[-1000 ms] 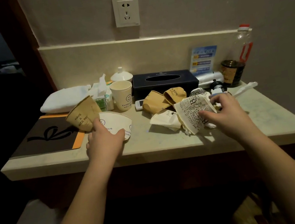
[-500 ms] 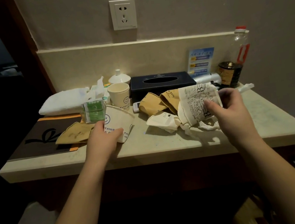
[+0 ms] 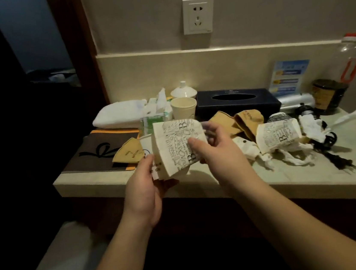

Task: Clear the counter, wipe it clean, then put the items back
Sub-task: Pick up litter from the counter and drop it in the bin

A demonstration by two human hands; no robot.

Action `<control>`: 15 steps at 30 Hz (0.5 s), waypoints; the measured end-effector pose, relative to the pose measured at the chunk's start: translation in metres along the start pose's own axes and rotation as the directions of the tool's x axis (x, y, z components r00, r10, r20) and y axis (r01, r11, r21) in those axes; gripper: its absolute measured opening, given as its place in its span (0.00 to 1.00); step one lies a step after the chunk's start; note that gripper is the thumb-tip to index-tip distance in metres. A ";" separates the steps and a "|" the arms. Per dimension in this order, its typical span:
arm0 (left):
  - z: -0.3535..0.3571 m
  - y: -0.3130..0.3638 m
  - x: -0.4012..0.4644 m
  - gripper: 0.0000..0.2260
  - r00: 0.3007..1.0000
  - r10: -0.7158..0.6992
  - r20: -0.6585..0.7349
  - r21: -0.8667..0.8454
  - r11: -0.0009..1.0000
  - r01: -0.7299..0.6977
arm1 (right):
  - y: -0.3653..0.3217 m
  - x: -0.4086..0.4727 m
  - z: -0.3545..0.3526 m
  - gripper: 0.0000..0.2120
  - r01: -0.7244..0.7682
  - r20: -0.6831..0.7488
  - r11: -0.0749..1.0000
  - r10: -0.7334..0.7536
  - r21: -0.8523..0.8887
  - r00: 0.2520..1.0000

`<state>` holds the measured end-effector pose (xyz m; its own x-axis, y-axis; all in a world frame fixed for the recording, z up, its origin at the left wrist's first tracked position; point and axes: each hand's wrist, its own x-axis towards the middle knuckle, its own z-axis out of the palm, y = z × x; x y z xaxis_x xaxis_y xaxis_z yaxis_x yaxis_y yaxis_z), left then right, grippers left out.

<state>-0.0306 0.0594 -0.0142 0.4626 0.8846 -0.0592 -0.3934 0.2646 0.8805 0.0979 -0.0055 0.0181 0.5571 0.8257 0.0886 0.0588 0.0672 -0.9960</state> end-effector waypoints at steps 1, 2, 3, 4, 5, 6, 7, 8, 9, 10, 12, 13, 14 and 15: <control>-0.008 0.002 -0.003 0.18 1.000 0.009 0.024 -0.005 1.000 -0.009 | 0.002 -0.002 0.009 0.17 -0.007 0.023 0.999 0.008 -0.052 1.000; -0.013 0.003 -0.005 0.20 0.999 0.022 0.037 -0.005 1.000 -0.022 | 0.004 -0.003 0.019 0.17 -0.001 0.047 0.995 0.006 -0.097 0.999; -0.019 0.004 -0.007 0.19 0.999 0.034 0.030 0.004 0.999 -0.035 | 0.005 -0.005 0.028 0.17 0.019 0.075 0.991 -0.008 -0.136 0.997; -0.025 0.005 -0.008 0.18 0.999 0.047 0.002 0.022 0.999 -0.047 | 0.007 -0.007 0.038 0.16 0.048 0.109 0.982 -0.029 -0.180 0.994; -0.031 0.004 -0.007 0.17 0.997 0.064 -0.040 0.048 0.997 -0.062 | 0.007 -0.007 0.047 0.16 0.086 0.146 0.967 -0.052 -0.238 0.988; -0.037 0.004 -0.007 0.14 0.992 0.087 -0.086 0.066 0.995 -0.081 | 0.008 -0.005 0.053 0.15 0.133 0.181 0.943 -0.080 -0.304 0.980; -0.044 0.005 -0.006 0.13 0.985 0.110 -0.132 0.075 0.992 -0.101 | 0.007 0.000 0.058 0.16 0.177 0.203 0.910 -0.106 -0.374 0.973; -0.050 0.007 -0.005 0.12 0.976 0.129 -0.174 0.075 0.990 -0.117 | 0.007 0.008 0.061 0.18 0.208 0.204 0.872 -0.128 -0.443 0.971; -0.057 0.010 -0.004 0.11 0.966 0.146 -0.212 0.072 0.988 -0.133 | 0.007 0.018 0.062 0.20 0.225 0.191 0.832 -0.146 -0.507 0.971; -0.064 0.013 -0.003 0.10 0.956 0.164 -0.245 0.070 0.986 -0.151 | 0.009 0.030 0.062 0.22 0.234 0.181 0.784 -0.157 -0.574 0.971; -0.075 0.018 -0.001 0.10 0.935 0.200 -0.294 0.084 0.979 -0.183 | 0.018 0.052 0.064 0.25 0.282 0.244 0.625 -0.149 -0.728 0.958; -0.080 0.020 0.001 0.10 0.927 0.210 -0.311 0.091 0.977 -0.191 | 0.024 0.060 0.066 0.27 0.331 0.312 0.521 -0.127 -0.787 0.942; -0.083 0.022 0.002 0.10 0.922 0.215 -0.323 0.093 0.976 -0.195 | 0.030 0.066 0.069 0.29 0.383 0.378 0.430 -0.100 -0.817 0.920; -0.085 0.024 0.003 0.10 0.918 0.218 -0.332 0.095 0.976 -0.198 | 0.035 0.071 0.071 0.30 0.424 0.427 0.365 -0.075 -0.829 0.901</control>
<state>-0.1058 0.1007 -0.0333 0.0752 0.9970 -0.0181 -0.4000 0.0468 0.9153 0.0808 0.0957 -0.0115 0.1434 0.9782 0.1501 0.9443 -0.0899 -0.3166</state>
